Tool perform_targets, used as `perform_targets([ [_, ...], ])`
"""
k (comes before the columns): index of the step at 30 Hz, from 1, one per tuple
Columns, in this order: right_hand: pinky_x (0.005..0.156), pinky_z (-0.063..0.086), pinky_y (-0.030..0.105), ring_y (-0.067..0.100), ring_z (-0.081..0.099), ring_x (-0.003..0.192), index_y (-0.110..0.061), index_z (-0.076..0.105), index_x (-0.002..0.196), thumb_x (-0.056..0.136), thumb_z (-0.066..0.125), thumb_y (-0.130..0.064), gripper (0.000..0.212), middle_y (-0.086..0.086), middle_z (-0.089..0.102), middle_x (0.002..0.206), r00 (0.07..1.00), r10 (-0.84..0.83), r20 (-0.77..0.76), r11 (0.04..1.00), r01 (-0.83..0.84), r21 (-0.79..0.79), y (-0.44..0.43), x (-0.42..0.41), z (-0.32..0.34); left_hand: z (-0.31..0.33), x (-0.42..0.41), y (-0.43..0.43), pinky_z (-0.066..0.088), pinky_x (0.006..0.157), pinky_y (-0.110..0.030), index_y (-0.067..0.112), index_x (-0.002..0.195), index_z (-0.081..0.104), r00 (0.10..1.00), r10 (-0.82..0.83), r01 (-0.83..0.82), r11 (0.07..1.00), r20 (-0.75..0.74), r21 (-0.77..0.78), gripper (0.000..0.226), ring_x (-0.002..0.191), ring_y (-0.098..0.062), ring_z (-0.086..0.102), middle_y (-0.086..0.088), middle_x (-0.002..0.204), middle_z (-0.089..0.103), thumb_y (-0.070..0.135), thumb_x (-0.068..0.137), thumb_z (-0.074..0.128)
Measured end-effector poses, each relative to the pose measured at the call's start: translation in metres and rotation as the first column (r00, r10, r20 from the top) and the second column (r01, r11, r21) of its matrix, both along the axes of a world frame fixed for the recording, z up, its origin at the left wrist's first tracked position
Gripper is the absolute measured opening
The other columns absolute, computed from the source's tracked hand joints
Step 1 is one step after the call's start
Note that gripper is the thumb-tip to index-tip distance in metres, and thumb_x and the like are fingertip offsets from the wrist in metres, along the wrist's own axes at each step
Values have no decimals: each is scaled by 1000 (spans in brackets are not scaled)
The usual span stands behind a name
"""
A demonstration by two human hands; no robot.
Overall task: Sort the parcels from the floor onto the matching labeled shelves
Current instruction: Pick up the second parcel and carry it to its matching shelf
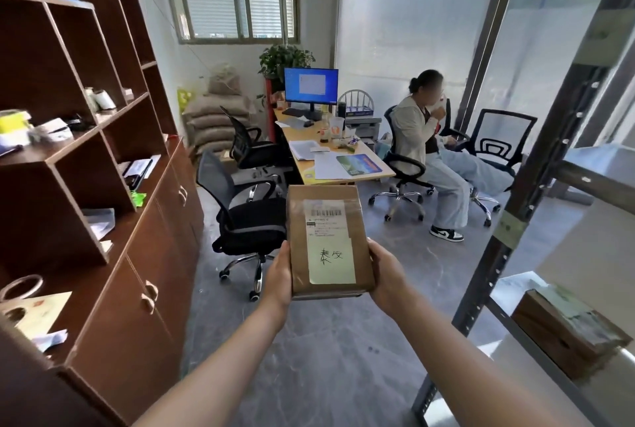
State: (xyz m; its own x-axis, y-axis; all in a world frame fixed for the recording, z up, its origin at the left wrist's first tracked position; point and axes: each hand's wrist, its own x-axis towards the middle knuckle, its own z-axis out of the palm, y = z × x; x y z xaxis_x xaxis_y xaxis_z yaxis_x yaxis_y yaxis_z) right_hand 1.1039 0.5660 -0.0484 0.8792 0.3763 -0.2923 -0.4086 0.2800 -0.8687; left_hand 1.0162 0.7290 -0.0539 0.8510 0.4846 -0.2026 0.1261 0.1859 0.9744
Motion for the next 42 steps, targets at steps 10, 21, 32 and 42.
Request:
perform_targets([
  [10, 56, 55, 29, 29, 70, 100, -17, 71, 119, 99, 48, -38, 37, 11, 74, 115, 995, 94, -33, 995, -94, 16, 10, 128, -3, 6, 114, 1, 49, 103, -41, 25, 114, 71, 997, 80, -81, 996, 15, 46, 42, 112, -20, 68, -1, 112, 76, 48, 104, 38],
  [21, 85, 56, 42, 34, 68, 111, -17, 69, 122, 99, 47, -37, 38, 11, 74, 116, 995, 97, -31, 994, -96, 44, 20, 206, -15, 3, 185, 5, 50, 99, -35, 16, 123, 69, 994, 101, -101, 995, 33, 7, 49, 112, -22, 68, -7, 115, 75, 46, 105, 35],
  [32, 96, 55, 48, 30, 68, 113, -27, 70, 123, 100, 46, -39, 35, 7, 74, 119, 1000, -5, -3, 1000, 5, -6, 26, 248, -18, -10, 242, 24, 51, 86, -21, 21, 127, 65, 999, -29, 29, 1000, 25, 7, 50, 112, -13, 66, -1, 119, 72, 53, 102, 35],
  [42, 68, 57, 30, 26, 70, 107, -21, 68, 125, 101, 45, -37, 37, 4, 76, 112, 979, -203, -10, 979, 202, -19, 46, 278, -6, -16, 316, 57, 50, 101, -45, 20, 123, 69, 978, -202, 205, 976, 41, -72, 50, 109, -26, 69, -7, 114, 75, 54, 101, 39],
])
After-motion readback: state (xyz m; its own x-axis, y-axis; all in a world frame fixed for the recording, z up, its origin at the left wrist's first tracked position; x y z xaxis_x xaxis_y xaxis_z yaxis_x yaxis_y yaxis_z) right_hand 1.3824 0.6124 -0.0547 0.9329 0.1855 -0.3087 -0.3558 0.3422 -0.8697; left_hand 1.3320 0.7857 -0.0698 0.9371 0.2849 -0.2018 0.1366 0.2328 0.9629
